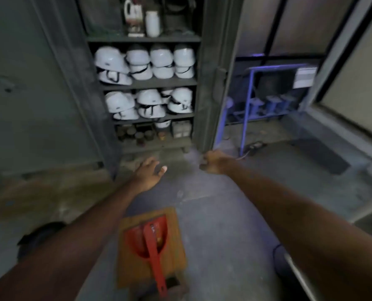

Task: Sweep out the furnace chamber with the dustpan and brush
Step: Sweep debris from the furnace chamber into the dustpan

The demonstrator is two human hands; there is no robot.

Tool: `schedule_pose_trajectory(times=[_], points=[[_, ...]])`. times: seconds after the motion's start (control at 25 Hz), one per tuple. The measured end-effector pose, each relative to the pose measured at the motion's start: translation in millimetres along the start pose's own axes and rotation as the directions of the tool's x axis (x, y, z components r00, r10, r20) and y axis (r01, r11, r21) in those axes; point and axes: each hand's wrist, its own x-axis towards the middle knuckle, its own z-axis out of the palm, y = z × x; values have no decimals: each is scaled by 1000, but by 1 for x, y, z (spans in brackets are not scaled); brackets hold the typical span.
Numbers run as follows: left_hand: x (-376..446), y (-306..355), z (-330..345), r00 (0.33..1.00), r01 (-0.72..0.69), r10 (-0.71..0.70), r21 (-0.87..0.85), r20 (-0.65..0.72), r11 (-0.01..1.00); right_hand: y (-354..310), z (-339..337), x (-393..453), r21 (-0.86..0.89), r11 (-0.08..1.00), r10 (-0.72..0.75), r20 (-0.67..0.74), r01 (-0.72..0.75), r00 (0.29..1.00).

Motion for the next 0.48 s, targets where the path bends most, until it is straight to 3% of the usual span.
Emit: schedule_pose_trajectory(times=[0.16,0.24,0.48], points=[[-35,-102,89,972,231,-229,-35,51,972,-60,141,43,8,985,-171,137,172,976],[-54,-133,137,920,380,-380,21,95,925,-77,207,53,91,986,-154,215,137,964],[-100,-158,268,750,660,-624,-201,218,724,-94,353,60,139,990,-36,351,-14,936]])
